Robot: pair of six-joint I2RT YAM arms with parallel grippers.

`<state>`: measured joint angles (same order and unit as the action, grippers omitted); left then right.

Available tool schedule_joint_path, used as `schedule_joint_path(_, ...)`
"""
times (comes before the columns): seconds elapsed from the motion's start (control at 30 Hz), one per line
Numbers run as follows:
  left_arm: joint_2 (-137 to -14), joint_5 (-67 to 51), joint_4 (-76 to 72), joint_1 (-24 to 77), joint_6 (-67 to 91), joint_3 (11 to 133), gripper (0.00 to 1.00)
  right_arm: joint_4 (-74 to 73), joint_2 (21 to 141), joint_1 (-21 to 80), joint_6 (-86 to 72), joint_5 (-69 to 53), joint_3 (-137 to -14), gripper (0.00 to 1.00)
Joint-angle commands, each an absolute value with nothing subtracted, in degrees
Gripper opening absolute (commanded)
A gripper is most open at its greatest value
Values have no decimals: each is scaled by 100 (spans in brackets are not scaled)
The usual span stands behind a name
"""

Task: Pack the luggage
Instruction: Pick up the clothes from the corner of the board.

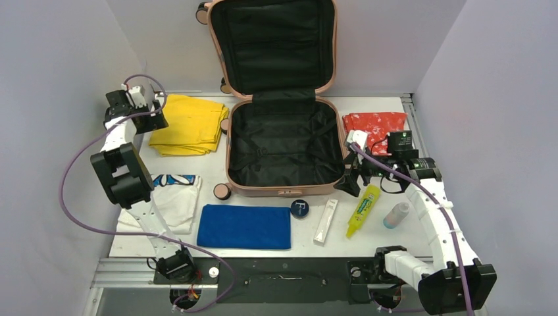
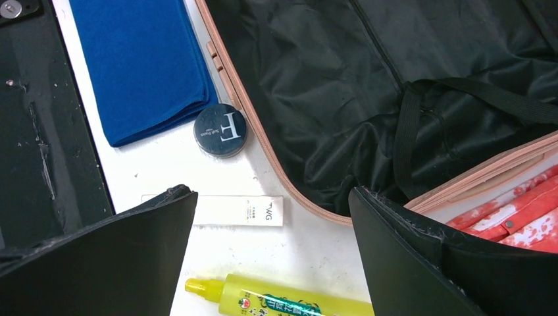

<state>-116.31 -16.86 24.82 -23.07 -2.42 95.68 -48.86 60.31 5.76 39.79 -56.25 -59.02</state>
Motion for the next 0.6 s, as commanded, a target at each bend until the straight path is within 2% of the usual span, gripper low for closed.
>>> schedule_joint_path(0.0, -12106, -1417, 2399, -2220, -414, 10167, 99, -4702, 6190, 641, 4052, -5600, -5880, 90)
schedule_joint_path(0.03, -12225, -1460, 2452, -2212, -469, 10265, 100, -4679, 6242, 648, 4044, -5594, -5867, 90)
schedule_joint_path(0.07, -12339, -1482, 2510, -2207, -508, 10363, 95, -4655, 6274, 650, 4024, -5598, -5852, 90)
schedule_joint_path(0.1, -12447, -1522, 2564, -2206, -529, 10472, 94, -4616, 6307, 657, 3995, -5585, -5846, 90)
schedule_joint_path(0.27, -12823, -1634, 2586, -2207, -638, 10679, 93, -4442, 6330, 651, 3830, -5457, -5785, 90)
schedule_joint_path(0.57, -13255, -868, 2772, -2101, -716, 10933, 93, -4443, 6471, 533, 3623, -5458, -5900, 90)
